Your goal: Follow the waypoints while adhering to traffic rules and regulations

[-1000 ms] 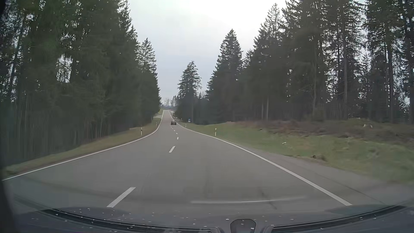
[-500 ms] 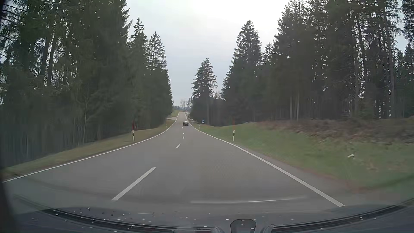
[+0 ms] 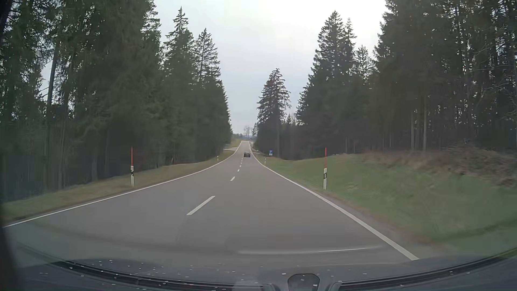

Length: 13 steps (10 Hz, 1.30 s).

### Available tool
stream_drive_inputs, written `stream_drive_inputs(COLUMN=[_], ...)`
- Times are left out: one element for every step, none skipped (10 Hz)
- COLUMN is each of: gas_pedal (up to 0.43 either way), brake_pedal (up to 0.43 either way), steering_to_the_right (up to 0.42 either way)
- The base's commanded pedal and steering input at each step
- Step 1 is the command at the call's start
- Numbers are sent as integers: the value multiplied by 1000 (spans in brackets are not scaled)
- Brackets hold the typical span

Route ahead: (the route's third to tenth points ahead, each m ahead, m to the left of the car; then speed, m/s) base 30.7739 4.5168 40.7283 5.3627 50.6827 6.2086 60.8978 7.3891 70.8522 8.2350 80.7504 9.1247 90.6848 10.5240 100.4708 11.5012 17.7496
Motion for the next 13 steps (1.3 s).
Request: stream_drive_inputs(gas_pedal=[47, 47, 47, 47, 47, 47, 47, 47, 47, 47, 47, 59, 59], brake_pedal=[0, 0, 0, 0, 0, 0, 0, 0, 0, 0, 0, 0, 0], steering_to_the_right=[-31, -28, -26, -25, -23, -21, -18, -16, -14, -12, -9, -6, -3])
